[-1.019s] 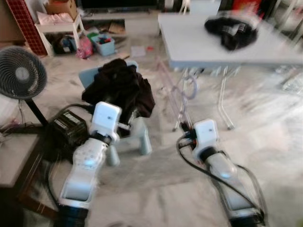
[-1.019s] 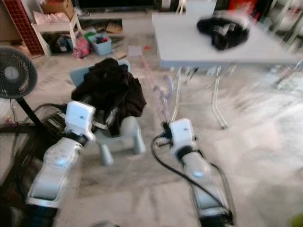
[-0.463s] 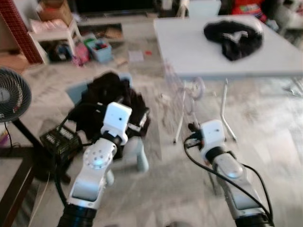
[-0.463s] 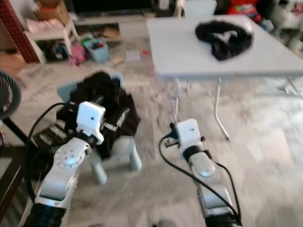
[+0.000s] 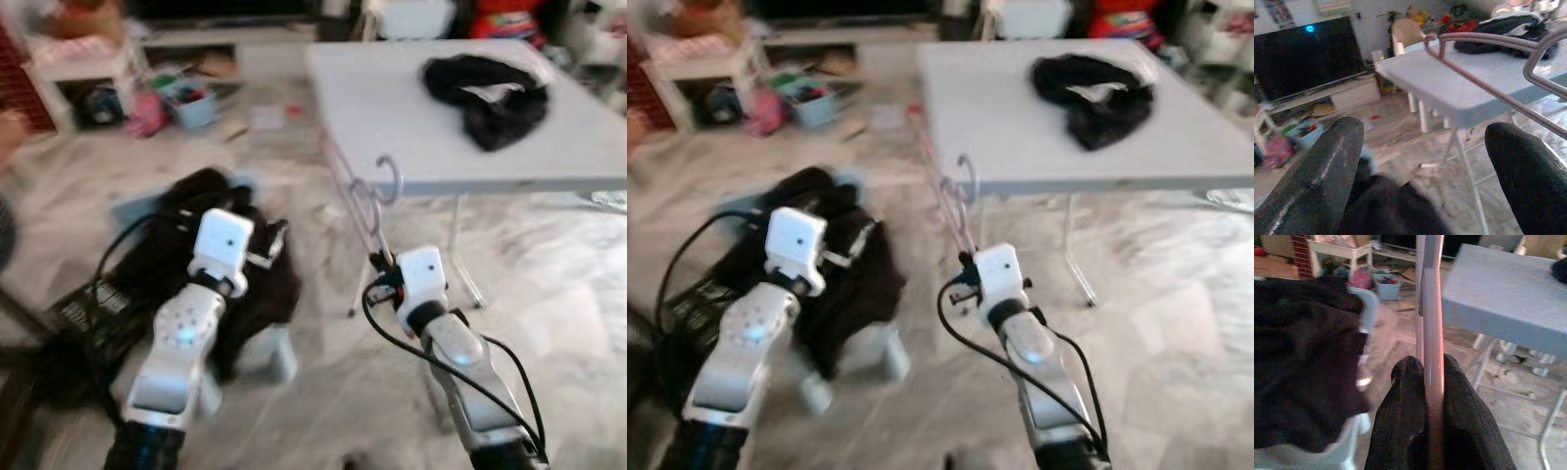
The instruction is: Hang hanger
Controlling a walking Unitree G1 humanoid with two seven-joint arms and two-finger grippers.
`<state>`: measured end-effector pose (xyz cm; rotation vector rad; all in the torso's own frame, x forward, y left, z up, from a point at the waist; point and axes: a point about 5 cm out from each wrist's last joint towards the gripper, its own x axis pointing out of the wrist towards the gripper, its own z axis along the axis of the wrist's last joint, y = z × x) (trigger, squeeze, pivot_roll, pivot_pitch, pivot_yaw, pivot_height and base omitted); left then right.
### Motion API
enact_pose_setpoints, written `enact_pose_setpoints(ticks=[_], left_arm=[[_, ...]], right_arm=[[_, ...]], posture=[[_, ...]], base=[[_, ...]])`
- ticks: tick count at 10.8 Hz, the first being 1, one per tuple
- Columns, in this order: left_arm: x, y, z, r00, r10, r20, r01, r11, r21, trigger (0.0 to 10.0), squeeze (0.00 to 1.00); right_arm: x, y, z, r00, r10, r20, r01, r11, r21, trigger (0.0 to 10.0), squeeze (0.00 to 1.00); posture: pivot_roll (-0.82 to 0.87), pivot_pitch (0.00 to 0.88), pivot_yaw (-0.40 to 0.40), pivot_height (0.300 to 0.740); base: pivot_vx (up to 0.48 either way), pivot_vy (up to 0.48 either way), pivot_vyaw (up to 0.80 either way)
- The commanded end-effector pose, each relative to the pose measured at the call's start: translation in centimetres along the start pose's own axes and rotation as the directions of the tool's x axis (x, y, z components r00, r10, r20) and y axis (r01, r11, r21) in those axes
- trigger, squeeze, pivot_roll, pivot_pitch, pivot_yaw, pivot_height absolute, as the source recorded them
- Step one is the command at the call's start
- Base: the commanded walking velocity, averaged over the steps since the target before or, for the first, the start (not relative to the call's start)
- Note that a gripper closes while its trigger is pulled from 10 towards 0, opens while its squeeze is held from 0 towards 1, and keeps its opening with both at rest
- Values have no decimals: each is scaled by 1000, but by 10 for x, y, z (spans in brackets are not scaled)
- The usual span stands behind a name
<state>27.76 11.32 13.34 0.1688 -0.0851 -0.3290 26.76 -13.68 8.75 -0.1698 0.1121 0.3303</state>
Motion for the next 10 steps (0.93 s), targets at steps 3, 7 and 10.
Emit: enact_pose_setpoints(ticks=[3,7,10], left_arm=[[1,3,3,1000,31,0,-31,999,13,10000,0],[0,9,-1,991,129,-24,-128,991,31,10000,0],[1,21,-5,980,189,-59,-183,978,96,10000,0]], right_arm=[[0,-3,2,1000,-12,7,12,1000,-13,10000,0],[0,-1,2,1000,9,3,-9,999,-41,10000,0],[-1,-3,1,1000,10,-2,-10,999,-45,10000,0]], posture=[[-44,0,-17,740],[-41,0,-16,740],[-44,0,-11,740]], base=[[242,207,0],[0,0,0],[0,0,790]])
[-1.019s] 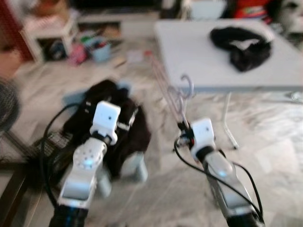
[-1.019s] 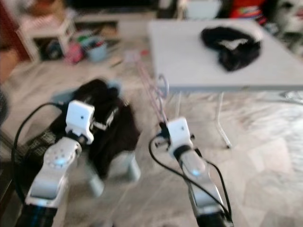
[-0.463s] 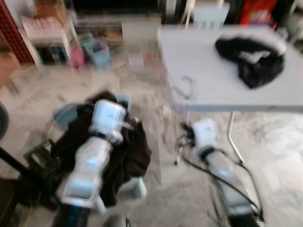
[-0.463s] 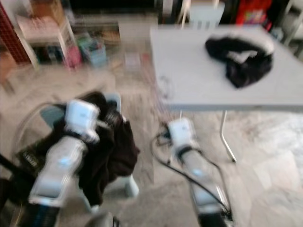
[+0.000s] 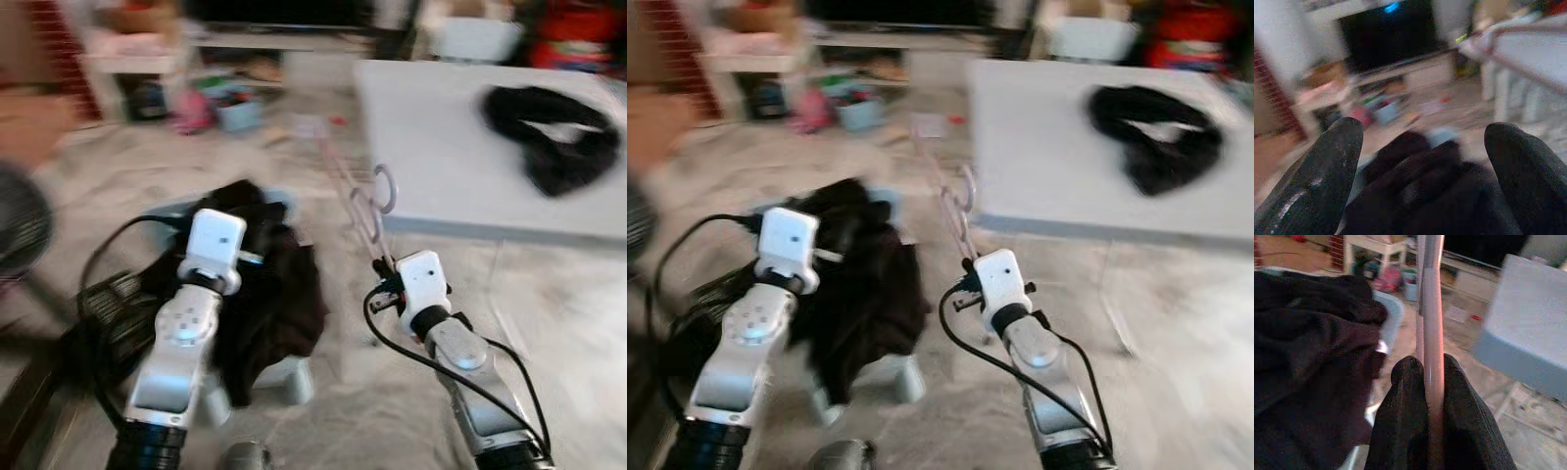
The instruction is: Hang hanger
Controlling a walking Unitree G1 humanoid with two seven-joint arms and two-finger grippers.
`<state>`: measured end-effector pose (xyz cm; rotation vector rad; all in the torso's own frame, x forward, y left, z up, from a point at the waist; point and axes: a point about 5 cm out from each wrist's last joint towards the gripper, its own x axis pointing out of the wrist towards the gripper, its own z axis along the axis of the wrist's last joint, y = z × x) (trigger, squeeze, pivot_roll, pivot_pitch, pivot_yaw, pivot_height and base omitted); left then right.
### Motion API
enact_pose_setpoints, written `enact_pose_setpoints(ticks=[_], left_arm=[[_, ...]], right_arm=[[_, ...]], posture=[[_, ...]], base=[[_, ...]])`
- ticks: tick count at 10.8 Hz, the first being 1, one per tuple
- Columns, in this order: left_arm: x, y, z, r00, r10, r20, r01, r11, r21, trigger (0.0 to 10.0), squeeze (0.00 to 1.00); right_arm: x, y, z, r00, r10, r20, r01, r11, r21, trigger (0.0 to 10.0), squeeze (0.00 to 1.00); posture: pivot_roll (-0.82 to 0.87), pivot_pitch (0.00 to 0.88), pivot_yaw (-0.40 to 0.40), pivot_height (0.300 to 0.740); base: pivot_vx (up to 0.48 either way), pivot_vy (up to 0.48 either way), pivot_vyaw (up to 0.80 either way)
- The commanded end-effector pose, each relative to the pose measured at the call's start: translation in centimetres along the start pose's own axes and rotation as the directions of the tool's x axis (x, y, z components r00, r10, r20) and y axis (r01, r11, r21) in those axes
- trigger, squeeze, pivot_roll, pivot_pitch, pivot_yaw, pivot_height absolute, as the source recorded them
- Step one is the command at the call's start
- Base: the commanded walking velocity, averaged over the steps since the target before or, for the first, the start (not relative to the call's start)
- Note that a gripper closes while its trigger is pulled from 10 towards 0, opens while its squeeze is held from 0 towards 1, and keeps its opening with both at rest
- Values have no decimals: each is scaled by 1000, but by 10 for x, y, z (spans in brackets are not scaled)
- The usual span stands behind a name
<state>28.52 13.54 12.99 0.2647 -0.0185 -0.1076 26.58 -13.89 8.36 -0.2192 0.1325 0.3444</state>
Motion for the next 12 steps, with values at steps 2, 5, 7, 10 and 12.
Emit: enact_pose_setpoints(ticks=[2,5,7,10,12], left_arm=[[5,15,-1,997,55,-55,-56,998,-20,10000,0],[-4,46,-38,966,182,-185,-158,978,135,10000,0],[-12,57,-57,944,201,-262,-168,975,142,10000,0],[-19,53,-70,937,205,-282,-183,978,102,10000,0],[-14,34,-53,960,210,-187,-204,978,52,10000,0]], right_arm=[[-3,-4,3,1000,-14,15,14,1000,10,10000,0],[-16,-16,-1,998,-59,-14,59,998,-4,10000,0],[-29,-27,-5,995,-87,-50,86,996,-13,10000,0],[-51,-37,-4,993,-53,-103,47,997,-54,10000,0],[-48,-36,2,995,-46,-83,43,998,-38,10000,0]], posture=[[-40,0,-14,740],[-59,0,-36,740],[-76,14,-67,740],[-123,67,-138,740],[-121,61,-143,740]], base=[[0,0,372],[0,0,0],[0,0,0],[0,0,0],[0,0,0]])
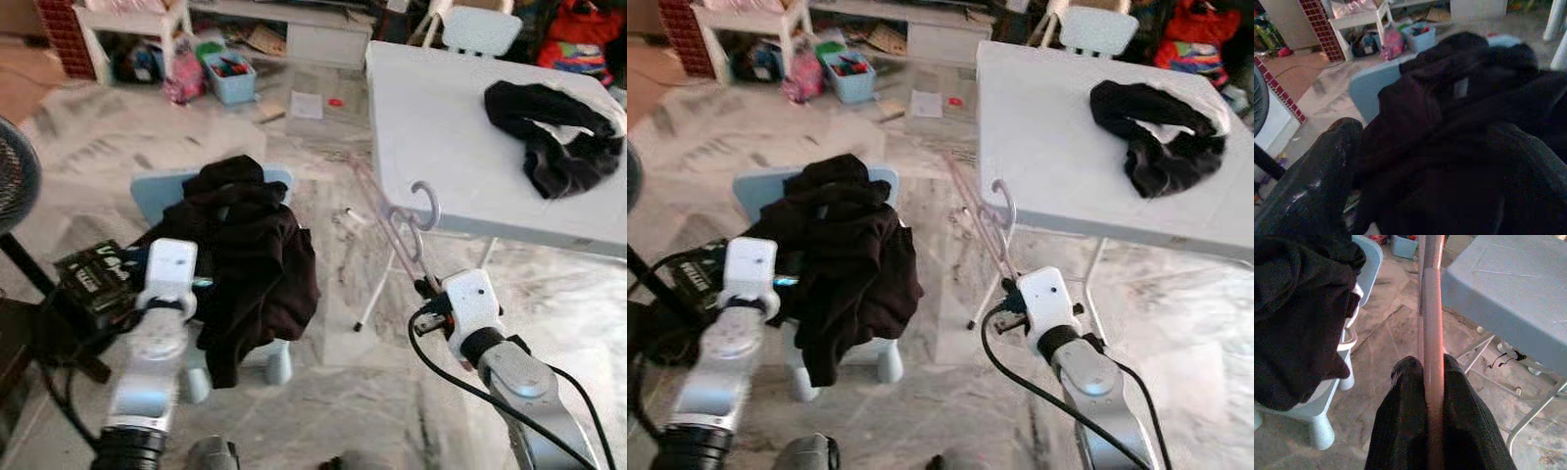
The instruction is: Hang hanger
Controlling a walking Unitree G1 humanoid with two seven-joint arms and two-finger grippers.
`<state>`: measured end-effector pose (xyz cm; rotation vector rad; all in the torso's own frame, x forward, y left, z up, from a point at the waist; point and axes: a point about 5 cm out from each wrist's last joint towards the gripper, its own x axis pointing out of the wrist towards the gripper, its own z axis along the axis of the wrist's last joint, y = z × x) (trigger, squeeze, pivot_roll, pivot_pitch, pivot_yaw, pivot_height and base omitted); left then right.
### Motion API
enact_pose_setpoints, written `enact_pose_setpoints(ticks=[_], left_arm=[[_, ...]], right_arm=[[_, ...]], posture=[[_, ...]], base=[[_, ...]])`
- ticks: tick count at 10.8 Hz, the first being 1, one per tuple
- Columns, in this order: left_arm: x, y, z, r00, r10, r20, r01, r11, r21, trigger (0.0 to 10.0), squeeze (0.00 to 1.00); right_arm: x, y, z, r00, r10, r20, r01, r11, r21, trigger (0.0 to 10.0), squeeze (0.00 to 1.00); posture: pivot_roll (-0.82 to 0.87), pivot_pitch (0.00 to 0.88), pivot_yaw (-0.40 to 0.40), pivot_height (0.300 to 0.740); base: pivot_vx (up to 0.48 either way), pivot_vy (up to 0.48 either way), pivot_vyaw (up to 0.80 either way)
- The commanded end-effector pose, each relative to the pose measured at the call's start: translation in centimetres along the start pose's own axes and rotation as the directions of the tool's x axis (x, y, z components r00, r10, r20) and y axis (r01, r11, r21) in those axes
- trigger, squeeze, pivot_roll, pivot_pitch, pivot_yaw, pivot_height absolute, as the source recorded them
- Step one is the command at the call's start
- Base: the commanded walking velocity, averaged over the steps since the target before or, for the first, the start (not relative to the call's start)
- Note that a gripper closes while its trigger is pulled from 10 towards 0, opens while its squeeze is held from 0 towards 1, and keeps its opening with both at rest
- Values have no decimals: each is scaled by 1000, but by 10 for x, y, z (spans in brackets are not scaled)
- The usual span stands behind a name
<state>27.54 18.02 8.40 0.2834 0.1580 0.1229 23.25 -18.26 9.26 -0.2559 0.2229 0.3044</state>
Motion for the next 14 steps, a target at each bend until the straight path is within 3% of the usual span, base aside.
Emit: enact_pose_setpoints(ticks=[1,2,3,4,5,7,9,10,12,13,14], left_arm=[[-3,-4,5,1000,9,22,-9,1000,-7,10000,0],[-10,-9,7,999,-6,45,7,1000,-24,10000,0],[-25,-18,6,992,-107,66,109,994,-25,10000,0],[-33,-18,4,984,-161,77,163,986,-27,10000,0],[-50,-15,-2,965,-251,73,251,968,10,10000,0],[-86,5,-15,954,-299,34,297,954,39,10000,0],[-108,53,-45,983,-160,-95,169,981,93,10000,0],[-107,66,-46,986,-120,-113,130,988,86,10000,0],[-88,114,-38,995,57,-87,-43,987,155,10000,0],[-61,145,-20,985,167,-35,-158,970,186,10000,0],[-43,153,-3,980,198,15,-197,965,175,10000,0]], right_arm=[[1,-7,11,998,-38,50,38,999,7,10000,0],[3,-6,13,996,-56,64,55,998,13,10000,0],[7,-4,14,995,-72,76,70,997,29,10000,0],[10,-2,14,994,-75,78,71,997,43,10000,0],[14,2,13,994,-73,81,68,996,63,10000,0],[16,2,11,993,-79,86,72,995,74,10000,0],[21,3,9,994,-68,88,61,995,84,10000,0],[25,4,10,994,-60,94,53,996,78,10000,0],[29,-2,13,991,-78,111,70,995,74,10000,0],[29,-7,12,989,-99,109,91,993,72,10000,0],[29,-9,11,988,-106,110,99,993,71,10000,0]], posture=[[-107,42,-134,740],[-91,25,-120,740],[-66,4,-100,740],[-53,0,-88,740],[-27,0,-69,740],[11,0,-60,740],[47,0,-70,740],[52,0,-72,740],[53,0,-71,740],[48,0,-63,740],[37,0,-58,740]], base=[[0,0,0],[0,0,0],[0,0,0],[0,0,0],[0,0,0],[0,0,0],[0,0,0],[0,0,0],[0,0,0],[0,0,0],[0,0,0]])
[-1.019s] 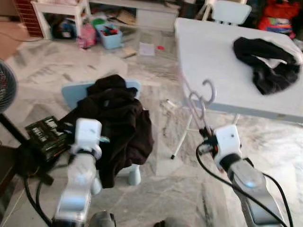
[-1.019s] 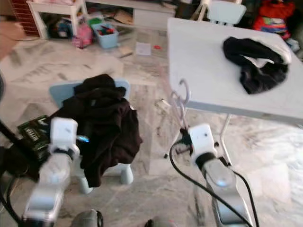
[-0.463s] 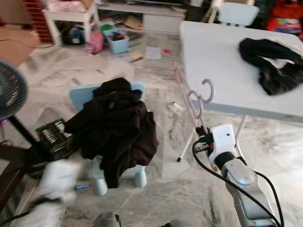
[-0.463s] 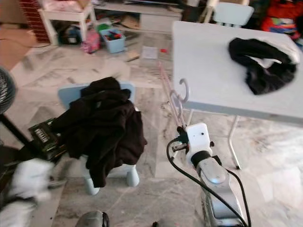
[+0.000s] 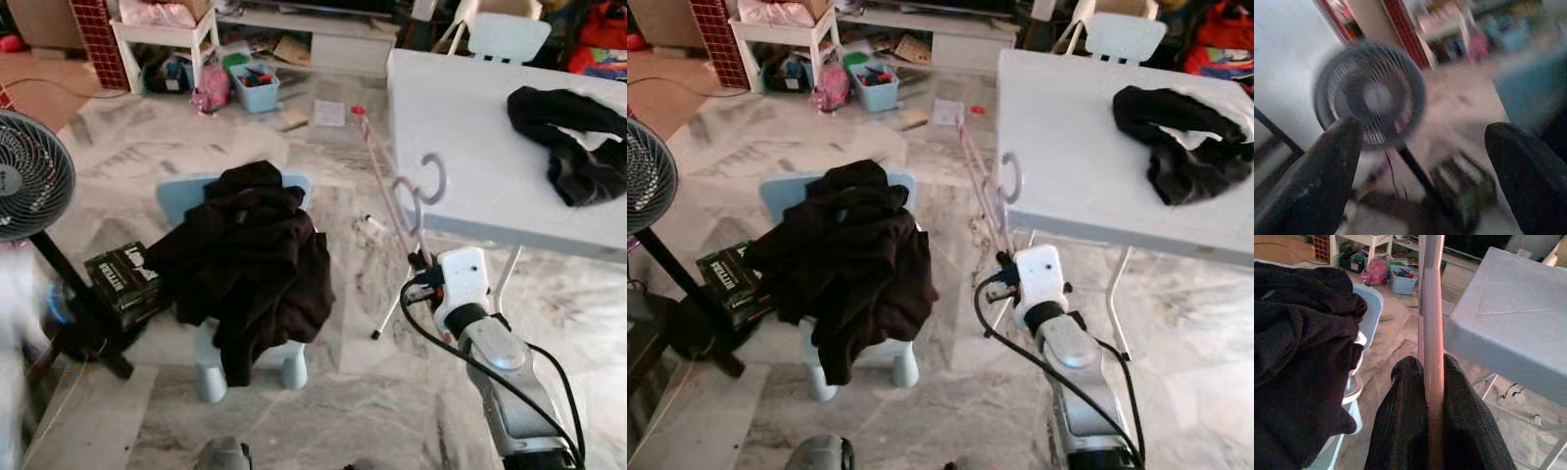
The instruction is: Hang hanger
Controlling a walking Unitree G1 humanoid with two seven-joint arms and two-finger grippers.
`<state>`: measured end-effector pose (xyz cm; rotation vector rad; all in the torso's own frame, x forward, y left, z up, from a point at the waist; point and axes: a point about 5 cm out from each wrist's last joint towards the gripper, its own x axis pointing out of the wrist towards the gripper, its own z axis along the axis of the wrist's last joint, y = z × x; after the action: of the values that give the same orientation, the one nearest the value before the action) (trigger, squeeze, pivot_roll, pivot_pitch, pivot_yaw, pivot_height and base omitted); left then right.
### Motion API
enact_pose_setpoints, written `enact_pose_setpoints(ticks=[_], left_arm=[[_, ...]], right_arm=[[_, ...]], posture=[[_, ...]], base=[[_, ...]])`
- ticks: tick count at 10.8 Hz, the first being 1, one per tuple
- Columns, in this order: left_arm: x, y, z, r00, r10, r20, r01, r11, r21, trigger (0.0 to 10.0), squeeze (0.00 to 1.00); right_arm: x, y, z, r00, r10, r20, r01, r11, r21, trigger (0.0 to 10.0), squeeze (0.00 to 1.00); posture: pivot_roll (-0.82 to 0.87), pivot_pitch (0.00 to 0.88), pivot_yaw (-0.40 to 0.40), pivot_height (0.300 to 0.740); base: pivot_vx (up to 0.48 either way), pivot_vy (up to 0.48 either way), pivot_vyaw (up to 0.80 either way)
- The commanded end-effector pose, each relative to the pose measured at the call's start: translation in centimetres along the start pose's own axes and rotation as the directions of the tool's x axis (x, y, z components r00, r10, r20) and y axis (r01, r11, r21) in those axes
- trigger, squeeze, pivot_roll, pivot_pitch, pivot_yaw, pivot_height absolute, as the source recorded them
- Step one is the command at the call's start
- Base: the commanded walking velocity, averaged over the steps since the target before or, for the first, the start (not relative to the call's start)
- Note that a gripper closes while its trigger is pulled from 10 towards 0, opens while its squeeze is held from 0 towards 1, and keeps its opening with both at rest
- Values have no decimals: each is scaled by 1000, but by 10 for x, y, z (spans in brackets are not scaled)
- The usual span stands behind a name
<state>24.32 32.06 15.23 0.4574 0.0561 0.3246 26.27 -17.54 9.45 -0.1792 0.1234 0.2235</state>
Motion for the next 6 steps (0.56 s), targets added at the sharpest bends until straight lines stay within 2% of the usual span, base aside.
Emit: enact_pose_setpoints(ticks=[1,2,3,4,5,6], left_arm=[[13,-9,7,1000,-21,8,21,1000,-23,10000,0],[34,-31,31,995,-71,75,78,993,-92,10000,0],[50,-53,49,985,-125,121,141,980,-137,10000,0],[63,-81,72,970,-191,151,221,952,-212,10000,0],[73,-117,104,942,-268,199,317,907,-278,10000,0],[73,-152,128,907,-352,233,411,860,-302,10000,0]], right_arm=[[1,-6,3,1000,-25,18,25,1000,-7,10000,0],[3,-5,6,999,-27,29,27,1000,-4,10000,0],[5,-4,8,999,-29,38,29,1000,-4,10000,0],[6,-5,10,998,-34,44,34,999,-7,10000,0],[8,-8,11,998,-47,49,47,999,-10,10000,0],[9,-8,11,997,-50,51,51,999,-11,10000,0]], posture=[[17,0,-55,740],[1,0,-54,740],[-13,0,-51,740],[-19,0,-48,740],[-40,0,-37,740],[-47,0,-33,740]], base=[[0,0,0],[0,0,0],[0,0,0],[0,0,0],[0,0,0],[0,0,0]])
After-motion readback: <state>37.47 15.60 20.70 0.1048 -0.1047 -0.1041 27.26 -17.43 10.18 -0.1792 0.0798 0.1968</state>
